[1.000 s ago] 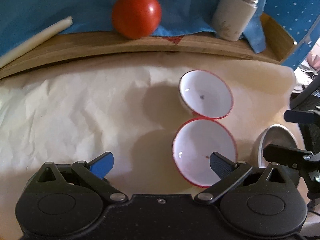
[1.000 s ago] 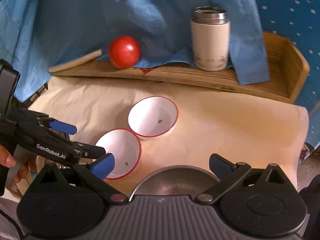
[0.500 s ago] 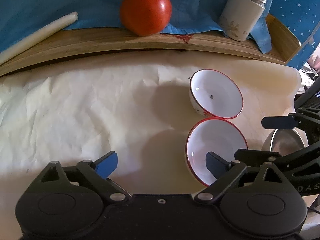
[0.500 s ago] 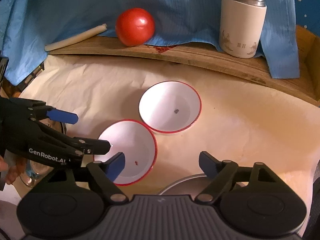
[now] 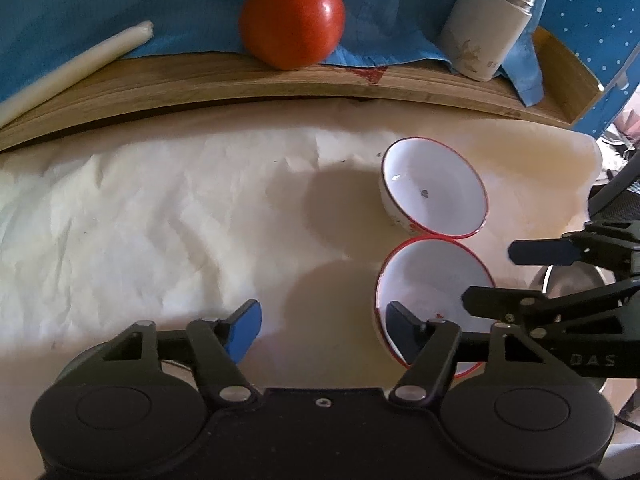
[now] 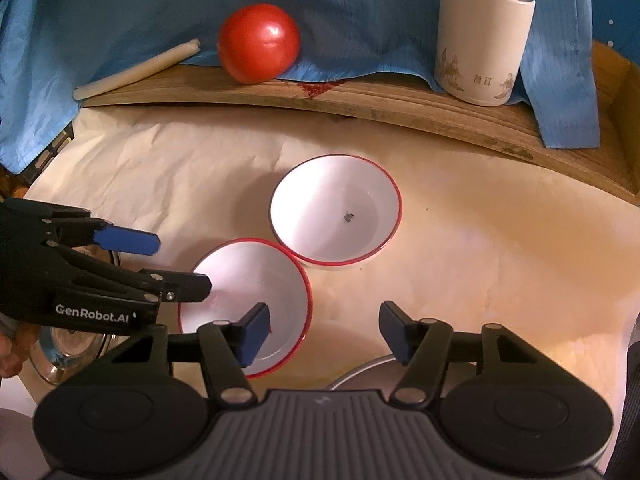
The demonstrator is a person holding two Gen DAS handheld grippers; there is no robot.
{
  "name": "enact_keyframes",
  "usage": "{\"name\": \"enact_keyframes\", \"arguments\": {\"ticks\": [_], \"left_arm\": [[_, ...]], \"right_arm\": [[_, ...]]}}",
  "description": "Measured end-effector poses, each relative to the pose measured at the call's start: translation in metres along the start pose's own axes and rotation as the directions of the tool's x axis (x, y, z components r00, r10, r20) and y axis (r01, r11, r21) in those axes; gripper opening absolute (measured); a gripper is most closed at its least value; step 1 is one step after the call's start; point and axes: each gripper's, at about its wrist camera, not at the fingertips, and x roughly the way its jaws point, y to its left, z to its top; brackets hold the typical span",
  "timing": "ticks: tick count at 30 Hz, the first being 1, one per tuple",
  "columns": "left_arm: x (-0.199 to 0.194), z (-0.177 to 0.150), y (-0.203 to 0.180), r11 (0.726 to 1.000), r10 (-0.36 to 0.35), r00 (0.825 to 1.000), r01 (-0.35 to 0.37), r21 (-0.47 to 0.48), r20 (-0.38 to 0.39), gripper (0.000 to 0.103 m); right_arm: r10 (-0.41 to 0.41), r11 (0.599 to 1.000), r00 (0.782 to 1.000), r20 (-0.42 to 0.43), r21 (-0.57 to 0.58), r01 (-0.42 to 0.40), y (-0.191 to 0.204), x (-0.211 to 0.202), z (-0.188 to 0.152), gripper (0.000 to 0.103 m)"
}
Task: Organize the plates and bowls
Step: 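Close both grippers on the white bowl's rim, then carry the white bowl with both grippers and lower it into the steel bowl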
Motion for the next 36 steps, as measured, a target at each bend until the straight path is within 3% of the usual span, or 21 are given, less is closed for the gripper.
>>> {"name": "enact_keyframes", "arguments": {"ticks": [4,8,10,20,26,28,36], "left_arm": [[0.000,0.001,-0.001,1.000,-0.015,1.000,0.015,0.003,-0.003,0.054],[0.000,0.001,-0.002,0.999,-0.054,0.999,0.054,-0.004,-0.008,0.041],[0.000,0.001,-0.002,0.997,-0.077,0.997,0.077,-0.008,-0.013,0.033],[0.006,-0.006,-0.003,0.991,-0.127,0.991,0.125,-0.050,-0.050,0.029],[0.007,-0.010,0.000,0.984,-0.154,0.986,0.148,-0.096,-0.059,0.028],[0.007,-0.011,0.001,0.979,-0.175,0.983,0.168,-0.113,-0.053,0.016],[-0.005,-0.012,-0.001,0.983,-0.142,0.990,0.139,-0.124,-0.018,0.012]], "right_arm": [[0.014,1.000,1.000,-0.010,0.004,-0.013,0.001,0.003,0.001,0.056],[0.029,0.999,0.999,-0.022,0.022,-0.029,-0.001,0.005,0.001,0.041],[0.039,0.999,0.999,-0.024,0.032,-0.038,-0.001,0.006,0.000,0.041],[0.090,0.993,0.995,-0.034,0.080,-0.087,-0.004,0.008,-0.004,0.012],[0.106,0.985,0.994,-0.019,0.137,-0.102,-0.008,0.007,-0.008,0.010],[0.118,0.981,0.993,-0.013,0.154,-0.115,-0.011,0.007,-0.009,0.010],[0.149,0.974,0.989,0.005,0.174,-0.148,-0.014,0.002,-0.012,0.009]]}}
